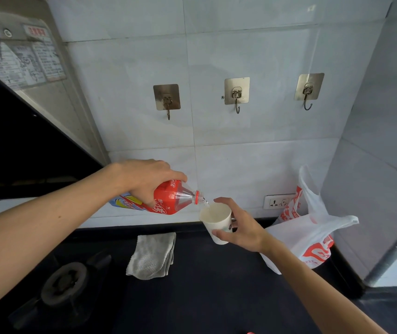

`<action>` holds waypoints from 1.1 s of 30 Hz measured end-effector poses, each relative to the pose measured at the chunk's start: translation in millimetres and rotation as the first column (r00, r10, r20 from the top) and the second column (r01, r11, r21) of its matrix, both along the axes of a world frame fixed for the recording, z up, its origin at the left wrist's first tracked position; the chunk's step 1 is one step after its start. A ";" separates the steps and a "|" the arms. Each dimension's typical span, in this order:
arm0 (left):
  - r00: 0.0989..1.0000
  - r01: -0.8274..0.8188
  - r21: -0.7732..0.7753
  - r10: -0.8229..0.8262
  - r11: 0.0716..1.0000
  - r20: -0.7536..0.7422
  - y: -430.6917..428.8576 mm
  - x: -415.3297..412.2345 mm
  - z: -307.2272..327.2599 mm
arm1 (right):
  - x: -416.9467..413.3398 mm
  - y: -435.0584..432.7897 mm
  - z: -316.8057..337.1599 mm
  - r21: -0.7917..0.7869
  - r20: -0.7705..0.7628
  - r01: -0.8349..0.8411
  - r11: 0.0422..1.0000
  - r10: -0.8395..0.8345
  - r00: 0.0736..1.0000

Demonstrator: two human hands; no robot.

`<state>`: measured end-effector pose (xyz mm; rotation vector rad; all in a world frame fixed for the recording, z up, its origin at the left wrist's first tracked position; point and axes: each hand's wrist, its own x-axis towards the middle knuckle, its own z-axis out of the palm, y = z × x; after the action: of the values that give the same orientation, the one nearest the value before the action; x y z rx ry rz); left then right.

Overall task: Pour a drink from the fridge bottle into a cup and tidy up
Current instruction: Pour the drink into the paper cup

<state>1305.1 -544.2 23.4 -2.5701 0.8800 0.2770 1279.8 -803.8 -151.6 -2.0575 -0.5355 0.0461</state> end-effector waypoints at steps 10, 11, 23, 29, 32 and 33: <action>0.991 -0.130 -0.500 0.092 0.856 -0.100 29.5 -1.4 -51.4 | 6.8 -11.0 53.0 0.301 0.027 0.087 0.949 -0.100 0.995; 0.986 -0.162 -0.582 0.110 0.797 -0.124 31.5 -4.1 -60.0 | 8.0 -11.9 61.8 0.313 0.042 0.092 0.945 -0.110 0.993; 0.938 -0.313 -0.946 0.189 0.087 -0.292 29.8 -61.5 -141.1 | 11.4 -6.8 97.3 0.299 0.116 0.087 0.950 -0.127 0.985; 0.939 -0.303 -0.950 0.191 0.070 -0.286 27.0 -82.3 -161.4 | 7.9 -2.1 82.4 0.250 0.133 0.088 0.964 -0.124 0.983; 0.933 -0.315 -0.947 0.205 0.067 -0.296 30.2 -89.9 -174.2 | 3.5 0.6 74.4 0.216 0.135 0.093 0.972 -0.124 0.983; 0.931 -0.315 -0.947 0.214 0.068 -0.295 32.2 -91.6 -179.5 | 1.8 1.3 71.0 0.209 0.131 0.088 0.974 -0.117 0.984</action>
<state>1213.5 -511.9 -156.1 -4.0987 0.6500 -0.2998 1281.6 -802.5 -80.6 -1.8938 -0.4988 -0.2114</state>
